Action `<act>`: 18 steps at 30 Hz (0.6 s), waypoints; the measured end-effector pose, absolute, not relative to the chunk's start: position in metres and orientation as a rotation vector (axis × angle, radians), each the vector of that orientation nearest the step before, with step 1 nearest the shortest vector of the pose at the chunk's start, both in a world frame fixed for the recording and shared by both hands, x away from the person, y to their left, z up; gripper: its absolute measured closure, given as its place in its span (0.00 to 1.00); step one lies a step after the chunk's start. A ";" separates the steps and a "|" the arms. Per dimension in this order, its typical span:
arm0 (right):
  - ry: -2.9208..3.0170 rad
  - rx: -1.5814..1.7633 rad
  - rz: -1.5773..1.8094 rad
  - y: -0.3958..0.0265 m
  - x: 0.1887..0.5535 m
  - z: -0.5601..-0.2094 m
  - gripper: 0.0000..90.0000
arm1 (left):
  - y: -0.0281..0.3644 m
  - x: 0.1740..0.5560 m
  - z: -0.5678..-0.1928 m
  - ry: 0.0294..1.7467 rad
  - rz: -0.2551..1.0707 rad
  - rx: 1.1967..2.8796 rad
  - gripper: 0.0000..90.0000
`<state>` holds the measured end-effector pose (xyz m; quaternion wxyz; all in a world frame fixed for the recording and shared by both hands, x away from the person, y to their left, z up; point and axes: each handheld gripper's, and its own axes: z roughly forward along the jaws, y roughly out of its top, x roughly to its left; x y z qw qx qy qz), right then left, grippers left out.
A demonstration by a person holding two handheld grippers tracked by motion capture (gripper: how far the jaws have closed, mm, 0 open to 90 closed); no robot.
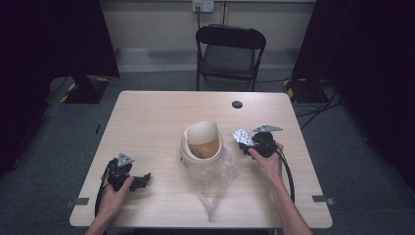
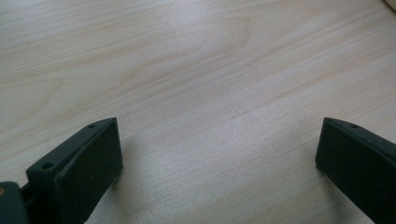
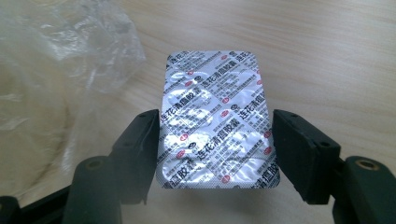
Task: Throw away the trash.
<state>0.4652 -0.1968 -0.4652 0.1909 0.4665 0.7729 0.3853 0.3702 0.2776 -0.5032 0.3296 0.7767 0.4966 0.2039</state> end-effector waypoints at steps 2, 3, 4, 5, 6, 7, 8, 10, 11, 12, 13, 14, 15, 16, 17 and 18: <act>2.173 1.294 1.101 -0.196 0.461 -0.461 0.38 | 0.278 0.370 -0.503 1.299 0.533 2.033 0.00; 2.173 1.294 1.101 -0.196 0.461 -0.461 0.38 | 0.278 0.370 -0.503 1.299 0.533 2.033 0.00; 2.172 1.294 1.104 -0.196 0.458 -0.458 0.38 | 0.278 0.370 -0.503 1.299 0.534 2.031 0.00; 2.176 1.287 1.117 -0.195 0.456 -0.455 0.38 | 0.278 0.370 -0.503 1.299 0.534 2.032 0.00; 2.172 1.283 1.124 -0.195 0.452 -0.451 0.38 | 0.278 0.370 -0.503 1.299 0.533 2.032 0.00; 2.172 1.283 1.124 -0.195 0.452 -0.451 0.38 | 0.278 0.370 -0.503 1.299 0.533 2.032 0.00; 2.177 1.269 1.123 -0.195 0.447 -0.447 0.38 | 0.278 0.370 -0.503 1.299 0.533 2.032 0.00; 2.170 1.267 1.127 -0.195 0.442 -0.443 0.38 | 0.278 0.370 -0.503 1.299 0.533 2.032 0.00; 2.170 1.267 1.127 -0.195 0.442 -0.443 0.38 | 0.278 0.370 -0.503 1.299 0.533 2.032 0.00; 2.173 1.260 1.135 -0.197 0.437 -0.441 0.38 | 0.278 0.370 -0.503 1.300 0.533 2.031 0.00; 2.173 1.260 1.135 -0.197 0.437 -0.441 0.38 | 0.278 0.370 -0.503 1.300 0.533 2.031 0.00; 2.172 1.253 1.129 -0.198 0.433 -0.438 0.38 | 0.277 0.370 -0.503 1.303 0.534 2.028 0.00; 2.172 1.253 1.129 -0.198 0.433 -0.438 0.38 | 0.277 0.370 -0.503 1.303 0.534 2.028 0.00; 2.173 1.247 1.141 -0.198 0.431 -0.437 0.38 | 0.277 0.370 -0.503 1.303 0.535 2.028 0.00; 2.171 1.249 1.149 -0.199 0.428 -0.436 0.38 | 0.277 0.370 -0.503 1.303 0.535 2.028 0.00; 2.172 1.250 1.146 -0.199 0.426 -0.435 0.38 | 0.277 0.370 -0.503 1.303 0.535 2.028 0.00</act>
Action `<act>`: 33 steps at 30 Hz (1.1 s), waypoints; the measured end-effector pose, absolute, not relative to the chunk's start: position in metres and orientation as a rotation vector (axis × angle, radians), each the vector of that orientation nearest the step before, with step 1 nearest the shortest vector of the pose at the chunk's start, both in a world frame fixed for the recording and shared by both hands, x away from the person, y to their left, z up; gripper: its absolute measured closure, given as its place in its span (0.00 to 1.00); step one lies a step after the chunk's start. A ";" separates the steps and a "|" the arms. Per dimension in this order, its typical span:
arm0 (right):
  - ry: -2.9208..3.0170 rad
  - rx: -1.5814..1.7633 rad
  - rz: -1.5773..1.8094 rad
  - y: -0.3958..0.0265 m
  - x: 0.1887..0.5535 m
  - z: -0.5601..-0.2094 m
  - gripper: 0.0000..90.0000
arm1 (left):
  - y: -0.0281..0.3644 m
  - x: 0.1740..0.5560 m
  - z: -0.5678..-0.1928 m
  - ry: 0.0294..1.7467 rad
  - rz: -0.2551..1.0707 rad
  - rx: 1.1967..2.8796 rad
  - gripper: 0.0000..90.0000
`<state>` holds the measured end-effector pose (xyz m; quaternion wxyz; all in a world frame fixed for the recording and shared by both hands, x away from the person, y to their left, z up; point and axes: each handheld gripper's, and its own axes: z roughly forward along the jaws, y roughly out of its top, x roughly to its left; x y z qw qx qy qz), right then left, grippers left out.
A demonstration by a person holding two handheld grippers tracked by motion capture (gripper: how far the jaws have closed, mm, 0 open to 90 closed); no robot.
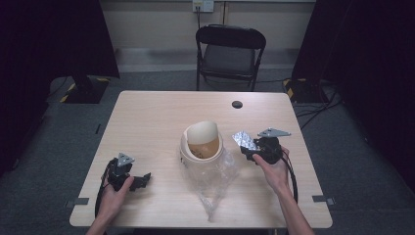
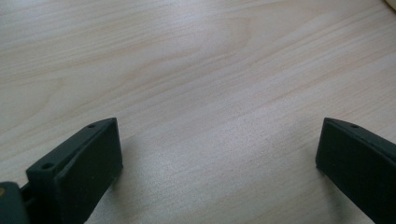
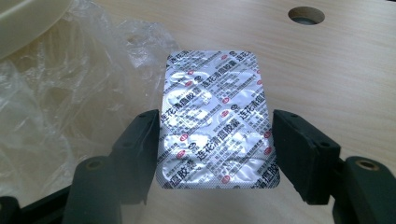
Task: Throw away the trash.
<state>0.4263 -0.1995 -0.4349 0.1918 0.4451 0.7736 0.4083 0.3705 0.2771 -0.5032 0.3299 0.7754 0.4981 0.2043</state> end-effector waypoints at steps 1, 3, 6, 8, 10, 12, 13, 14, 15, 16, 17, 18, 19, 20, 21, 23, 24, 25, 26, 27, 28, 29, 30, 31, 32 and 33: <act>2.177 1.248 1.153 -0.200 0.424 -0.433 0.38 | 0.277 0.370 -0.503 1.303 0.535 2.028 0.00; 2.182 1.240 1.167 -0.199 0.419 -0.430 0.38 | 0.277 0.370 -0.503 1.303 0.535 2.027 0.00; 2.190 1.221 1.208 -0.198 0.409 -0.417 0.38 | 0.277 0.370 -0.503 1.303 0.535 2.028 0.00; 2.187 1.201 1.232 -0.197 0.402 -0.410 0.38 | 0.277 0.370 -0.503 1.304 0.535 2.028 0.00; 2.192 1.191 1.242 -0.197 0.398 -0.407 0.38 | 0.277 0.370 -0.503 1.303 0.535 2.028 0.00; 2.196 1.170 1.251 -0.196 0.392 -0.400 0.38 | 0.277 0.370 -0.503 1.303 0.535 2.028 0.00; 2.203 1.156 1.253 -0.196 0.388 -0.396 0.38 | 0.277 0.370 -0.503 1.303 0.535 2.028 0.00; 2.213 1.142 1.268 -0.194 0.382 -0.389 0.38 | 0.277 0.370 -0.503 1.303 0.534 2.028 0.00; 2.213 1.142 1.268 -0.194 0.382 -0.389 0.38 | 0.277 0.370 -0.503 1.303 0.534 2.028 0.00; 2.218 1.134 1.282 -0.192 0.379 -0.386 0.38 | 0.277 0.370 -0.503 1.302 0.534 2.027 0.00; 2.220 1.117 1.287 -0.191 0.376 -0.383 0.38 | 0.277 0.370 -0.503 1.303 0.535 2.028 0.00; 2.228 1.091 1.302 -0.188 0.371 -0.376 0.38 | 0.277 0.370 -0.503 1.303 0.535 2.028 0.00; 2.228 1.091 1.302 -0.188 0.371 -0.376 0.38 | 0.277 0.370 -0.503 1.303 0.534 2.028 0.00; 2.228 1.079 1.303 -0.187 0.369 -0.373 0.38 | 0.277 0.370 -0.503 1.303 0.535 2.029 0.00; 2.229 1.068 1.305 -0.186 0.367 -0.370 0.38 | 0.277 0.370 -0.503 1.303 0.535 2.028 0.00; 2.224 1.052 1.316 -0.186 0.364 -0.366 0.38 | 0.277 0.370 -0.503 1.303 0.534 2.028 0.00; 2.231 1.044 1.338 -0.186 0.360 -0.363 0.38 | 0.277 0.370 -0.503 1.303 0.535 2.029 0.00; 2.238 1.034 1.343 -0.184 0.358 -0.362 0.38 | 0.277 0.370 -0.503 1.303 0.535 2.029 0.00; 2.246 1.021 1.347 -0.181 0.356 -0.361 0.38 | 0.277 0.370 -0.503 1.303 0.535 2.028 0.00; 2.246 1.021 1.347 -0.181 0.356 -0.361 0.38 | 0.277 0.370 -0.503 1.303 0.535 2.028 0.00; 2.257 1.009 1.353 -0.178 0.353 -0.360 0.38 | 0.277 0.371 -0.503 1.303 0.535 2.028 0.00; 2.263 0.991 1.356 -0.175 0.351 -0.358 0.38 | 0.277 0.371 -0.503 1.304 0.538 2.028 0.00; 2.285 0.959 1.375 -0.167 0.348 -0.355 0.38 | 0.277 0.371 -0.503 1.304 0.537 2.028 0.00; 2.285 0.959 1.375 -0.167 0.348 -0.355 0.38 | 0.277 0.371 -0.503 1.304 0.535 2.027 0.00; 2.291 0.951 1.377 -0.164 0.348 -0.354 0.38 | 0.277 0.371 -0.503 1.304 0.538 2.028 0.00; 2.300 0.931 1.373 -0.160 0.348 -0.353 0.38 | 0.277 0.371 -0.503 1.304 0.535 2.027 0.00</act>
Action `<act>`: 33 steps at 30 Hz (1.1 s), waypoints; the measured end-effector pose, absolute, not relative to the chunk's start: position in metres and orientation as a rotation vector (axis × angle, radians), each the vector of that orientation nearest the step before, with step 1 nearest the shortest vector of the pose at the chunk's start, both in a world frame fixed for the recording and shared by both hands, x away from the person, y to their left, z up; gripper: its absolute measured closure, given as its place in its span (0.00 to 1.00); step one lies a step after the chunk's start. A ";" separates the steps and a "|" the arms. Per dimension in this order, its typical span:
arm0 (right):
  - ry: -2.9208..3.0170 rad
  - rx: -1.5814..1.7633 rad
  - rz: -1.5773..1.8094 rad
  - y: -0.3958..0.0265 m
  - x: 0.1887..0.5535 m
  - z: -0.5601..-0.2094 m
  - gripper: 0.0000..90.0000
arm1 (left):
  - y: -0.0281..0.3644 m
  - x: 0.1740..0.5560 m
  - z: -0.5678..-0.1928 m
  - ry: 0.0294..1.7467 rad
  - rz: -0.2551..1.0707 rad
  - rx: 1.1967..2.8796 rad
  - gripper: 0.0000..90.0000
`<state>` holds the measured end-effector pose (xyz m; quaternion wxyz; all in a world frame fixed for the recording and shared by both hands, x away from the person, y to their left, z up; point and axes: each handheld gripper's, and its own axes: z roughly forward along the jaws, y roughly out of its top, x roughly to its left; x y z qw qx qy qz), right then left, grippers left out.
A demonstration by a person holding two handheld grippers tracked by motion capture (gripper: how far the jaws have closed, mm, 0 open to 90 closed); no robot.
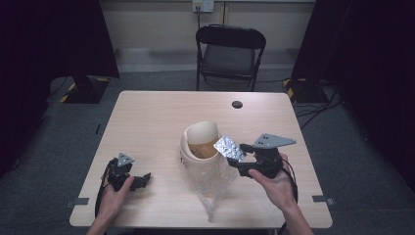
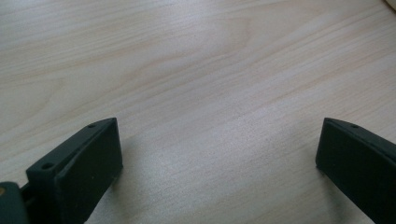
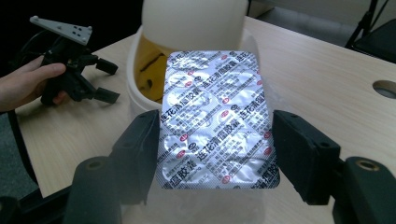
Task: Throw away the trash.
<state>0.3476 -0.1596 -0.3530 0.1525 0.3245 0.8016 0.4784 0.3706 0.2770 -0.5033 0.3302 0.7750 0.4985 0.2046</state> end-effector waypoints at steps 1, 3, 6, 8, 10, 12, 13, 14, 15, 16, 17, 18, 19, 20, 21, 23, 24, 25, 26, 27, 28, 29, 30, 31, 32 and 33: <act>2.307 0.924 1.374 -0.156 0.348 -0.352 0.38 | 0.277 0.371 -0.503 1.303 0.538 2.029 0.00; 2.320 0.914 1.386 -0.151 0.348 -0.353 0.38 | 0.277 0.371 -0.503 1.304 0.536 2.028 0.00; 2.355 0.898 1.371 -0.143 0.348 -0.357 0.38 | 0.277 0.371 -0.503 1.304 0.535 2.027 0.00; 2.370 0.895 1.363 -0.139 0.350 -0.360 0.38 | 0.277 0.371 -0.503 1.304 0.535 2.027 0.00; 2.382 0.896 1.360 -0.136 0.352 -0.362 0.38 | 0.277 0.371 -0.503 1.304 0.535 2.028 0.00; 2.390 0.887 1.354 -0.133 0.352 -0.362 0.38 | 0.277 0.371 -0.503 1.304 0.535 2.027 0.00; 2.390 0.887 1.354 -0.133 0.352 -0.362 0.38 | 0.277 0.371 -0.503 1.304 0.535 2.027 0.00; 2.394 0.887 1.353 -0.132 0.353 -0.362 0.38 | 0.277 0.371 -0.503 1.304 0.535 2.027 0.00; 2.394 0.886 1.350 -0.132 0.353 -0.362 0.38 | 0.277 0.371 -0.503 1.303 0.536 2.028 0.00; 2.393 0.884 1.348 -0.131 0.354 -0.361 0.38 | 0.277 0.371 -0.503 1.304 0.535 2.027 0.00; 2.393 0.886 1.351 -0.130 0.355 -0.361 0.38 | 0.277 0.371 -0.503 1.304 0.535 2.027 0.00; 2.392 0.882 1.353 -0.130 0.355 -0.360 0.38 | 0.277 0.371 -0.503 1.304 0.535 2.027 0.00; 2.388 0.882 1.354 -0.129 0.356 -0.359 0.38 | 0.277 0.371 -0.503 1.304 0.535 2.028 0.00; 2.391 0.880 1.358 -0.128 0.357 -0.359 0.38 | 0.277 0.371 -0.503 1.304 0.535 2.027 0.00; 2.391 0.885 1.364 -0.127 0.358 -0.359 0.38 | 0.277 0.371 -0.503 1.304 0.535 2.027 0.00; 2.398 0.877 1.356 -0.125 0.361 -0.359 0.38 | 0.277 0.371 -0.503 1.304 0.535 2.027 0.00; 2.400 0.879 1.351 -0.124 0.362 -0.359 0.38 | 0.277 0.371 -0.503 1.304 0.535 2.027 0.00; 2.399 0.879 1.347 -0.123 0.363 -0.358 0.38 | 0.277 0.371 -0.503 1.304 0.535 2.028 0.00; 2.403 0.887 1.348 -0.121 0.365 -0.356 0.38 | 0.277 0.371 -0.503 1.304 0.537 2.028 0.00; 2.408 0.891 1.339 -0.120 0.366 -0.356 0.38 | 0.277 0.371 -0.503 1.303 0.538 2.029 0.00; 2.408 0.891 1.339 -0.120 0.366 -0.356 0.38 | 0.277 0.371 -0.503 1.303 0.538 2.029 0.00; 2.410 0.886 1.323 -0.117 0.366 -0.356 0.38 | 0.277 0.371 -0.503 1.304 0.535 2.027 0.00; 2.410 0.886 1.323 -0.117 0.366 -0.356 0.38 | 0.277 0.371 -0.503 1.304 0.535 2.027 0.00; 2.413 0.895 1.328 -0.116 0.368 -0.355 0.38 | 0.277 0.371 -0.503 1.304 0.537 2.028 0.00; 2.413 0.895 1.328 -0.116 0.368 -0.355 0.38 | 0.277 0.371 -0.503 1.304 0.535 2.027 0.00; 2.409 0.901 1.313 -0.115 0.370 -0.355 0.38 | 0.277 0.371 -0.503 1.304 0.537 2.028 0.00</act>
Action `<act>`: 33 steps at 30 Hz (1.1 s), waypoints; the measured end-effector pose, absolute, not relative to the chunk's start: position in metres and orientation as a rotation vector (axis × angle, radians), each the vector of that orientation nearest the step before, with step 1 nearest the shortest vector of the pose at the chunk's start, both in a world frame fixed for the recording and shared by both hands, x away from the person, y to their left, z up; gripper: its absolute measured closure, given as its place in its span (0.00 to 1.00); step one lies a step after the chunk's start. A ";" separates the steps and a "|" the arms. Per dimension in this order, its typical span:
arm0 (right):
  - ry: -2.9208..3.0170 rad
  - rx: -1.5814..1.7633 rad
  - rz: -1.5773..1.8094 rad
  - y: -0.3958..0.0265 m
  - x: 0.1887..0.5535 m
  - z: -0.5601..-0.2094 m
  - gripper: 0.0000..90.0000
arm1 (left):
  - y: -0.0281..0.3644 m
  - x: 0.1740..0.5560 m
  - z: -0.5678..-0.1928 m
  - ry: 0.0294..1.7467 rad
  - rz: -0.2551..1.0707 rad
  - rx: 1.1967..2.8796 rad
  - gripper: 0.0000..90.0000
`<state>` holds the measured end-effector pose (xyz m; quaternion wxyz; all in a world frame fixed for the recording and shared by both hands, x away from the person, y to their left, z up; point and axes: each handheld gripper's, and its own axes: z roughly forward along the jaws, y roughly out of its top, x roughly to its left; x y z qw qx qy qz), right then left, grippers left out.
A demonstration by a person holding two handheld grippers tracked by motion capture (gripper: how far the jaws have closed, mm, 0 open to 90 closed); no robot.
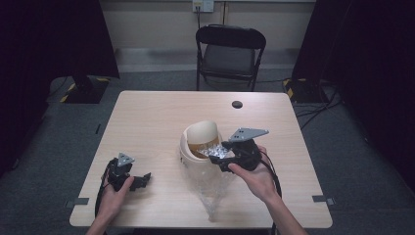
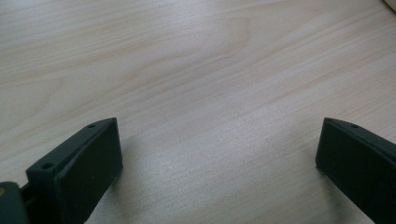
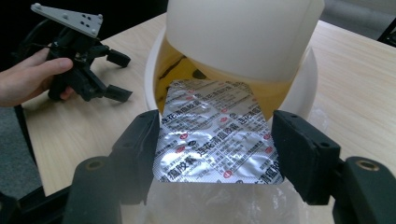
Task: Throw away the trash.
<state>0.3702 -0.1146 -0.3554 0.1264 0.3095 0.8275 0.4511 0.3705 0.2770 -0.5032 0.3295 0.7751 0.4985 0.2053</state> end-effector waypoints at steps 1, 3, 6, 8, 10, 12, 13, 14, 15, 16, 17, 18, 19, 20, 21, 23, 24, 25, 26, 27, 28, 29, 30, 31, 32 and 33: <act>2.409 0.901 1.313 -0.115 0.370 -0.355 0.38 | 0.277 0.371 -0.503 1.304 0.537 2.028 0.00; 2.399 0.923 1.324 -0.116 0.374 -0.356 0.38 | 0.277 0.371 -0.503 1.303 0.536 2.028 0.00; 2.400 0.939 1.347 -0.117 0.378 -0.356 0.38 | 0.277 0.371 -0.503 1.304 0.537 2.028 0.00; 2.397 0.942 1.347 -0.116 0.379 -0.355 0.38 | 0.277 0.371 -0.503 1.304 0.534 2.027 0.00; 2.389 0.949 1.349 -0.113 0.381 -0.354 0.38 | 0.277 0.371 -0.503 1.304 0.535 2.027 0.00; 2.393 0.947 1.345 -0.112 0.382 -0.353 0.38 | 0.277 0.371 -0.503 1.303 0.536 2.028 0.00; 2.391 0.946 1.342 -0.111 0.383 -0.353 0.38 | 0.277 0.371 -0.503 1.304 0.535 2.027 0.00; 2.386 0.949 1.346 -0.110 0.383 -0.353 0.38 | 0.277 0.371 -0.503 1.304 0.535 2.027 0.00; 2.381 0.948 1.344 -0.110 0.384 -0.354 0.38 | 0.277 0.371 -0.503 1.304 0.535 2.027 0.00; 2.378 0.940 1.340 -0.109 0.384 -0.354 0.37 | 0.277 0.371 -0.503 1.304 0.535 2.027 0.00; 2.372 0.943 1.336 -0.108 0.385 -0.354 0.34 | 0.277 0.371 -0.503 1.304 0.535 2.027 0.00; 2.360 0.951 1.320 -0.107 0.386 -0.356 0.34 | 0.277 0.371 -0.503 1.304 0.535 2.027 0.00; 2.360 0.951 1.320 -0.107 0.386 -0.356 0.34 | 0.277 0.371 -0.503 1.304 0.535 2.027 0.00; 2.342 0.982 1.314 -0.108 0.389 -0.357 0.31 | 0.277 0.371 -0.503 1.304 0.535 2.028 0.00; 2.339 0.982 1.313 -0.108 0.390 -0.357 0.31 | 0.277 0.371 -0.503 1.304 0.535 2.028 0.00; 2.339 0.987 1.315 -0.108 0.391 -0.358 0.31 | 0.277 0.371 -0.503 1.304 0.535 2.027 0.00; 2.338 0.993 1.317 -0.108 0.392 -0.359 0.30 | 0.277 0.371 -0.503 1.304 0.535 2.027 0.00; 2.336 0.995 1.315 -0.109 0.392 -0.359 0.29 | 0.277 0.371 -0.503 1.304 0.535 2.027 0.00; 2.333 1.001 1.313 -0.109 0.393 -0.360 0.29 | 0.277 0.371 -0.503 1.304 0.535 2.027 0.00; 2.333 1.008 1.318 -0.110 0.393 -0.360 0.29 | 0.277 0.371 -0.503 1.304 0.535 2.027 0.00; 2.328 1.003 1.319 -0.112 0.394 -0.361 0.29 | 0.277 0.371 -0.503 1.304 0.534 2.027 0.00; 2.322 1.013 1.321 -0.113 0.394 -0.361 0.28 | 0.277 0.371 -0.503 1.304 0.537 2.028 0.00; 2.321 1.019 1.323 -0.114 0.394 -0.361 0.28 | 0.277 0.371 -0.503 1.304 0.535 2.027 0.00; 2.319 1.013 1.326 -0.116 0.395 -0.361 0.28 | 0.277 0.371 -0.503 1.304 0.535 2.027 0.00; 2.319 1.013 1.326 -0.116 0.395 -0.361 0.28 | 0.277 0.371 -0.503 1.304 0.535 2.027 0.00; 2.312 1.010 1.333 -0.117 0.394 -0.361 0.28 | 0.277 0.371 -0.503 1.304 0.535 2.027 0.00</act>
